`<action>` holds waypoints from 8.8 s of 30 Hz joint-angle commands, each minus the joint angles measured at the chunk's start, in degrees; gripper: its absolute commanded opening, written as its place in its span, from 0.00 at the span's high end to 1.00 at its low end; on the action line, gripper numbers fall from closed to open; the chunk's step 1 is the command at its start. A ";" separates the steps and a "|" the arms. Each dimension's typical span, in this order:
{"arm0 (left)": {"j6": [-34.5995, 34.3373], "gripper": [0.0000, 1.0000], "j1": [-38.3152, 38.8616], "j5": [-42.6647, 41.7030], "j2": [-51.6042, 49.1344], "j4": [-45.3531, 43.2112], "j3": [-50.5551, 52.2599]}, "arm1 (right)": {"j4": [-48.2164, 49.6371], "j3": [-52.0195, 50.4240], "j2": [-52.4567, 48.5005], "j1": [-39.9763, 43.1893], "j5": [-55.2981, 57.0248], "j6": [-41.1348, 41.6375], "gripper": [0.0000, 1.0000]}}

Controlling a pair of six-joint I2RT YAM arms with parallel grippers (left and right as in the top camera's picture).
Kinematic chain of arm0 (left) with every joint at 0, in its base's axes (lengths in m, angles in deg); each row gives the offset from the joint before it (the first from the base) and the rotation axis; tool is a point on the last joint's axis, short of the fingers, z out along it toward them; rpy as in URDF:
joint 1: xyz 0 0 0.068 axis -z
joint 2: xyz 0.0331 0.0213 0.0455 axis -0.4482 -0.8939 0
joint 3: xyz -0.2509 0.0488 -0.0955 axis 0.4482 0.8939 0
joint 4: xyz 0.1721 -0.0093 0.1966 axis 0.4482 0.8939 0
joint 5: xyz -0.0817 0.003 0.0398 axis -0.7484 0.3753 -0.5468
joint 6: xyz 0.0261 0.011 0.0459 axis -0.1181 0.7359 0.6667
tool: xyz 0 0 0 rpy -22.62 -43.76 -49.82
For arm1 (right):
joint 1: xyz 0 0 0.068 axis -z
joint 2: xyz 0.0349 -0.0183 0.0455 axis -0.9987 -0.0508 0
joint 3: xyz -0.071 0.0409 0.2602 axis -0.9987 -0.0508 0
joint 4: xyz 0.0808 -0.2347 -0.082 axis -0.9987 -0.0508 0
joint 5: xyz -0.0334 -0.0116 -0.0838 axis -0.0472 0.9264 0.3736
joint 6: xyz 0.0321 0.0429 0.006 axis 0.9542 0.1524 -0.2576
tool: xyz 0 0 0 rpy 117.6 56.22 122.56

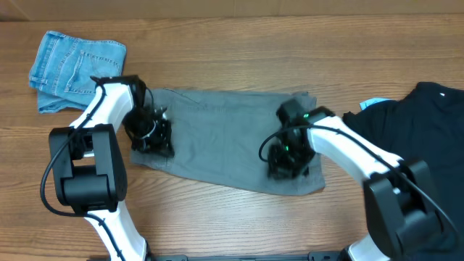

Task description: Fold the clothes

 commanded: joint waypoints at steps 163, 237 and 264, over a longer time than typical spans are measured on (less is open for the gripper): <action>-19.08 0.88 30.73 18.18 7.43 4.74 -19.10 | 7.56 4.85 9.44 10.03 4.92 4.26 0.83; -14.62 0.39 17.55 14.32 7.45 0.46 -14.80 | -6.14 9.40 3.63 -10.86 14.16 2.03 0.96; 9.31 0.42 19.69 -6.84 7.45 -12.09 -8.15 | -6.38 7.78 9.05 3.65 11.54 -5.62 0.63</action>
